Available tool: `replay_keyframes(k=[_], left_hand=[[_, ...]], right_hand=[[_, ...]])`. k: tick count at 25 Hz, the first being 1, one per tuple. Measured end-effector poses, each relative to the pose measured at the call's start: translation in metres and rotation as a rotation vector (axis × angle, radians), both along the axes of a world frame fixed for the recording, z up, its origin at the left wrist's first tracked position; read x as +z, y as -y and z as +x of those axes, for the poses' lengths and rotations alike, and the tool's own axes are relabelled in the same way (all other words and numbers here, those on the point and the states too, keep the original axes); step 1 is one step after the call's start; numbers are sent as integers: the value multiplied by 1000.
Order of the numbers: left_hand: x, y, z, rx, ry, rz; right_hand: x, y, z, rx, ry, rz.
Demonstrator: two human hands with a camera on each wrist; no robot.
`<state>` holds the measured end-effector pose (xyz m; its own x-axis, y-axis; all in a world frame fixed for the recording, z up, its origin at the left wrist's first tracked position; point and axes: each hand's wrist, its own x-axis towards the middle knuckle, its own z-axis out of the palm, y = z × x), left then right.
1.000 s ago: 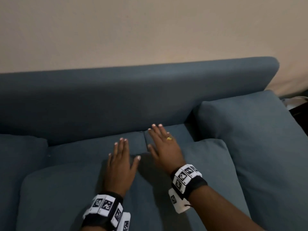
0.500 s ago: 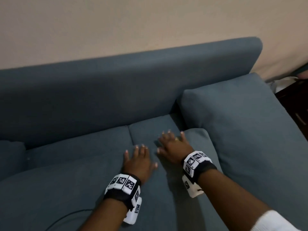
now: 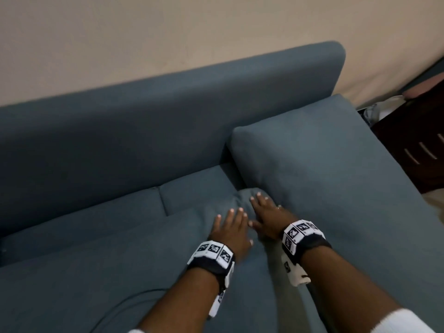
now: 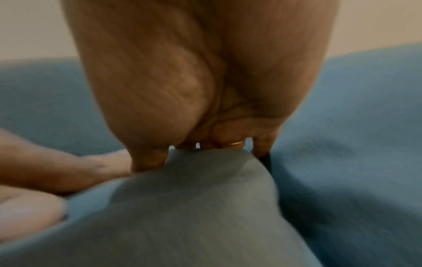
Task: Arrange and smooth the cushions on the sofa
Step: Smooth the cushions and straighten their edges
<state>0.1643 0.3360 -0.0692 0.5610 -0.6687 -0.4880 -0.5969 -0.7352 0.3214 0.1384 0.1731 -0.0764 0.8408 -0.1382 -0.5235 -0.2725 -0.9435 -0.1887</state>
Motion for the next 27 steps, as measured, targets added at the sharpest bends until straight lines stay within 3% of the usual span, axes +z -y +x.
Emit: replay_keyframes(k=[2,3,4,6,7,9,11,12,14,15,16,18,19,21,22,24,25,26,27], left_hand=[[-3,3,8,195,41,-158],[-1,0,12,282,87,-169],[-1,-2,14,305,111,-137],[-6,-13,9,167,8,19],[-7,-22,14,133,-47,50],[-6,-43,30,264,40,-129],[-8,-76,42,378,105,-131],[-10,-92,38,325,54,-8],[-9,-118,26,197,-87,165],[-8,-127,36,204,-48,91],[1,-137,45,282,32,-49],[10,-174,58,437,184,-108],[9,-199,56,455,174,-39],[-9,-255,39,395,-38,201],[-13,-279,36,377,-97,235],[-18,-330,40,482,96,81],[-17,-353,43,551,163,94],[-13,-365,42,543,159,171],[-15,-386,38,497,103,237]], right_hand=[[7,4,4,-142,337,66],[7,3,4,-193,421,44],[8,-4,5,-167,427,34],[-4,-26,-4,102,130,-3],[-6,-33,0,134,37,-14],[9,-41,27,-40,303,91],[14,-60,44,-40,447,51],[8,-78,44,80,343,46],[-4,-115,38,253,-51,-44],[-4,-131,50,236,-35,-42],[5,-145,63,179,88,57],[12,-170,79,174,293,85],[9,-185,78,211,276,73],[-8,-209,61,348,-74,-1],[-10,-217,65,343,-159,-18],[-3,-242,84,209,119,160],[-3,-253,93,193,215,181],[-2,-259,93,218,203,203],[-5,-278,93,340,66,173]])
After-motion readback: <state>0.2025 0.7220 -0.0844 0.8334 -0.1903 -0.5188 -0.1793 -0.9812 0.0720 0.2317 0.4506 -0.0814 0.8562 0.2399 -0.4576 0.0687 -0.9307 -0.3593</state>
